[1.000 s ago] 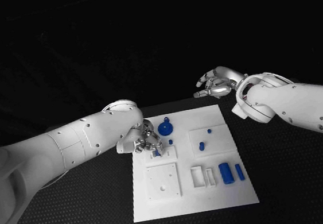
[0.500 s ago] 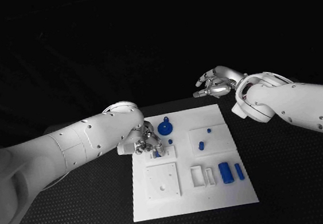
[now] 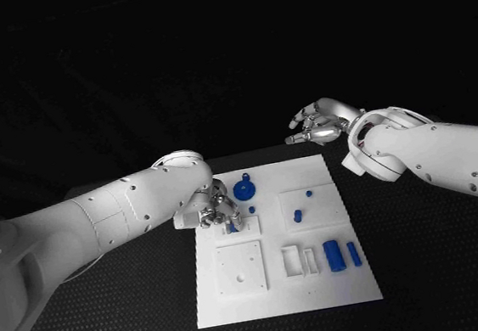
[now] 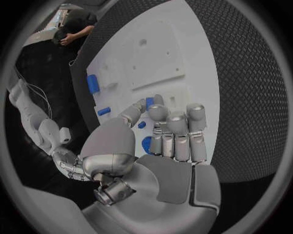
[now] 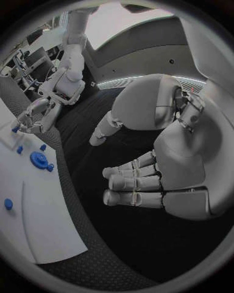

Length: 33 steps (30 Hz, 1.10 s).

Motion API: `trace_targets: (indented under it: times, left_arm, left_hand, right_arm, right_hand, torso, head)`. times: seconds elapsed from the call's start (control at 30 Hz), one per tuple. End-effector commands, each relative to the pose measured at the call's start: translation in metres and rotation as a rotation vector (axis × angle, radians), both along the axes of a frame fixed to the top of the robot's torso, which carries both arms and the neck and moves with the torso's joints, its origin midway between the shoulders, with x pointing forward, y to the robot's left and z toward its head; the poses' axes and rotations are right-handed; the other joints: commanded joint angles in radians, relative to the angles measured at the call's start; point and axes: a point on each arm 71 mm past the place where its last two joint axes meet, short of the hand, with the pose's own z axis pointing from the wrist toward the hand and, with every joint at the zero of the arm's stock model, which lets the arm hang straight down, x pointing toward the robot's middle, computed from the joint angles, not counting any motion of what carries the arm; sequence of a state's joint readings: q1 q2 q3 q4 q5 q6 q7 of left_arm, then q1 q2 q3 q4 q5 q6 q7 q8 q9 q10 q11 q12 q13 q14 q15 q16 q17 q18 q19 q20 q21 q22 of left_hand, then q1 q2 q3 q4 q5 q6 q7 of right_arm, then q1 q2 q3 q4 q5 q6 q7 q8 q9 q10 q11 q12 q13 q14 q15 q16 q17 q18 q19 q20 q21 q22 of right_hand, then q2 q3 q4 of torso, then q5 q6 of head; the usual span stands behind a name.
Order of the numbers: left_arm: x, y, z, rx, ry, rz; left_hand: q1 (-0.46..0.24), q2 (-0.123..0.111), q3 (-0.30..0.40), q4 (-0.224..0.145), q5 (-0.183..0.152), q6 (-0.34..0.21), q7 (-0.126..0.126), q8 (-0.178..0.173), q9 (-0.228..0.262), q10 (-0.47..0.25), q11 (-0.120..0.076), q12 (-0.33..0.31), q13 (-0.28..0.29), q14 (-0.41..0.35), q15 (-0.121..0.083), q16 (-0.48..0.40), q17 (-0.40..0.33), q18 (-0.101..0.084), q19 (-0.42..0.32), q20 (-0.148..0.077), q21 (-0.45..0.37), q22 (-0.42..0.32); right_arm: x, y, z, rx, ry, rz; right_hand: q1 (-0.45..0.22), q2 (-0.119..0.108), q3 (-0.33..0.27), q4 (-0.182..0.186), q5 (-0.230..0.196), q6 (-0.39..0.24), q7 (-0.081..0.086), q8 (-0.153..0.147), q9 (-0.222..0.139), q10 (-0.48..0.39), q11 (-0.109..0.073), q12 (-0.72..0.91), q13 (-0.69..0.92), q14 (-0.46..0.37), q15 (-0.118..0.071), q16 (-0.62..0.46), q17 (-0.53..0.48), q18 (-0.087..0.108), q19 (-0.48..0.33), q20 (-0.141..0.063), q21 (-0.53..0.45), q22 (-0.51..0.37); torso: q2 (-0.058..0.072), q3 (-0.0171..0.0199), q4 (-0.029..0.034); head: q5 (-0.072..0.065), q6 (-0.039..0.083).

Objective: Assemble the parts on the task board

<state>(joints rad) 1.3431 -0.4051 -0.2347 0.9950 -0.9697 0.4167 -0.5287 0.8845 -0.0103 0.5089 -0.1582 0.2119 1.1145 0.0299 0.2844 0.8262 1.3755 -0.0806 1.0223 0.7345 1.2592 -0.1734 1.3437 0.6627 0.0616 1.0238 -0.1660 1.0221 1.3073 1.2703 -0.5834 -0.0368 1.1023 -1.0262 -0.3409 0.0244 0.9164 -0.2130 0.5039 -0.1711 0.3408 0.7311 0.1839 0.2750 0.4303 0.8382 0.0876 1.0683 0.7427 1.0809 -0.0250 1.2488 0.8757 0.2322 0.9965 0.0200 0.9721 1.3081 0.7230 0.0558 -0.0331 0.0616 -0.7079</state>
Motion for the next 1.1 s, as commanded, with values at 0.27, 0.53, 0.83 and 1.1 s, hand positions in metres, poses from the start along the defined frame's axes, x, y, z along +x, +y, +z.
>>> trace_targets:
  times: [0.27,0.53,0.83,1.1]
  left_arm:
    - [-0.001,-0.0037,-0.0064,-0.002,-0.012,0.011]
    - [-0.0007,-0.0043,-0.0065,-0.001,-0.014,0.013]
    - [-0.0005,-0.0049,-0.0059,-0.007,-0.033,0.017]
    - [-0.0043,-0.005,-0.0073,-0.014,-0.038,0.011]
  left_hand:
    - [0.05,0.064,0.096,-0.092,0.002,-0.005,-0.004,0.004,0.002,-0.002,-0.006,0.005,0.002,-0.006,-0.014,0.005,0.001,-0.001,-0.007,-0.091,0.002,0.016]
    - [0.049,0.063,0.097,-0.091,0.002,-0.006,-0.004,0.003,0.003,-0.002,-0.006,0.006,0.002,-0.006,-0.014,0.005,0.001,-0.001,-0.006,-0.092,0.002,0.016]
    - [0.049,0.063,0.098,-0.09,0.002,-0.006,-0.004,0.002,0.004,-0.002,-0.006,0.006,0.002,-0.005,-0.015,0.006,0.001,-0.001,-0.006,-0.092,0.002,0.016]
    - [0.051,0.064,0.1,-0.091,0.003,-0.006,-0.005,0.001,0.005,-0.001,-0.007,0.006,0.002,-0.004,-0.015,0.006,0.0,0.0,-0.005,-0.093,0.002,0.016]
  right_arm:
    - [-0.0007,0.002,-0.0001,0.0,0.004,0.013]
    - [-0.001,0.0025,0.0,0.0,0.004,0.015]
    - [-0.0012,0.0028,-0.0002,-0.001,0.007,0.017]
    - [-0.0009,0.0023,-0.0004,-0.002,0.009,0.016]
  right_hand:
    - [0.0,0.014,0.0,-0.004,0.007,-0.001,0.015,0.002,-0.001,-0.007,-0.001,0.007,-0.002,-0.009,0.001,0.007,-0.001,0.03,-0.005,0.003,-0.007,0.018]
    - [0.0,0.014,-0.001,-0.004,0.007,0.0,0.015,0.002,-0.001,-0.007,-0.001,0.008,-0.003,-0.009,0.001,0.007,-0.001,0.03,-0.005,0.003,-0.007,0.018]
    - [0.0,0.014,-0.001,-0.004,0.007,0.0,0.015,0.002,-0.001,-0.007,-0.001,0.009,-0.004,-0.009,0.001,0.007,-0.001,0.03,-0.005,0.003,-0.007,0.018]
    - [-0.001,0.014,-0.001,-0.004,0.007,0.0,0.015,0.002,-0.001,-0.007,-0.001,0.009,-0.005,-0.009,0.002,0.007,-0.002,0.03,-0.005,0.003,-0.007,0.018]
  torso:
    - [-0.001,0.002,-0.001]
    - [0.0,0.0005,0.0002]
    - [0.0,-0.0002,-0.0004]
    - [0.0,-0.001,0.0001]
  head:
    - [0.002,0.002]
    - [0.001,0.004]
    - [0.001,0.003]
    - [0.0,0.003]
